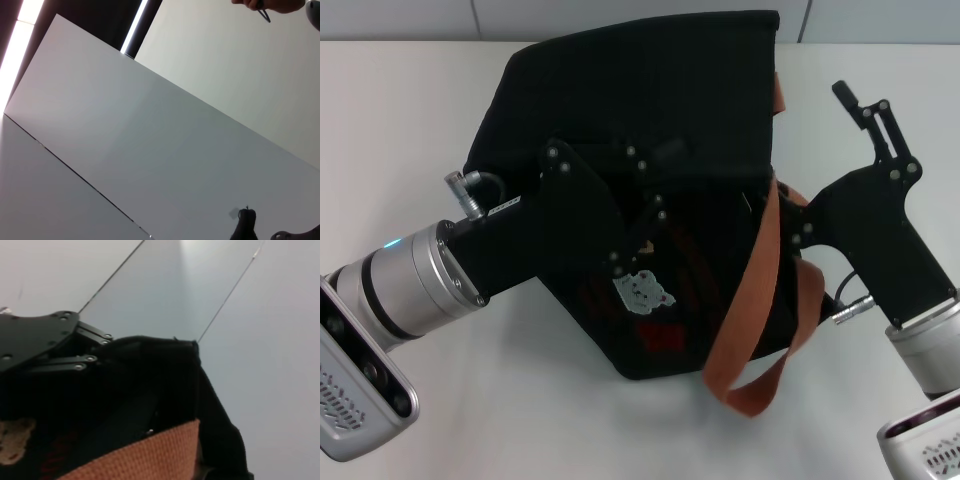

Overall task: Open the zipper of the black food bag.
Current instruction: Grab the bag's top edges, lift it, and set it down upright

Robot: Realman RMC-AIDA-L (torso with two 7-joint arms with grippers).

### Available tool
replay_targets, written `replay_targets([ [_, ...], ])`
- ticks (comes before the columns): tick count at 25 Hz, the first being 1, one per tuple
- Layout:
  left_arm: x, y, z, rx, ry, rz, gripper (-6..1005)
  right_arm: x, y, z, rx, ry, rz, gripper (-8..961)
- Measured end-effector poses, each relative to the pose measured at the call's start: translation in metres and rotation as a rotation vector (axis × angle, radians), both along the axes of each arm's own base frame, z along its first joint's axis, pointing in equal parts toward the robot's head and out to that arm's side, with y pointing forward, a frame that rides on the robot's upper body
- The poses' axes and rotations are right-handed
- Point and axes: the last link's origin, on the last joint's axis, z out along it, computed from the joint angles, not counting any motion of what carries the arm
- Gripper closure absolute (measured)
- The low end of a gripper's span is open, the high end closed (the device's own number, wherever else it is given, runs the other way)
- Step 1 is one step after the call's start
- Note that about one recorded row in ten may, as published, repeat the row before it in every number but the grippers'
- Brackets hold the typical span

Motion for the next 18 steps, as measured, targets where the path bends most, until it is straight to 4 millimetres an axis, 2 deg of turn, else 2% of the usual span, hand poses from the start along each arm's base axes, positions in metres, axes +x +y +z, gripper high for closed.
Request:
replay_targets([
  [6, 0.000, 0.000, 0.000, 0.000, 0.000, -0.001, 909, -0.001, -0.002, -0.001, -0.014, 0.021, 0.002, 110],
  [14, 0.000, 0.000, 0.000, 0.000, 0.001, -0.001, 909, 0.003, -0.023, -0.005, -0.056, 0.041, -0.001, 110],
  [18, 0.000, 0.000, 0.000, -0.001, 0.000, -0.001, 909, 0.003, -0.020, -0.007, -0.084, 0.060, -0.019, 110],
])
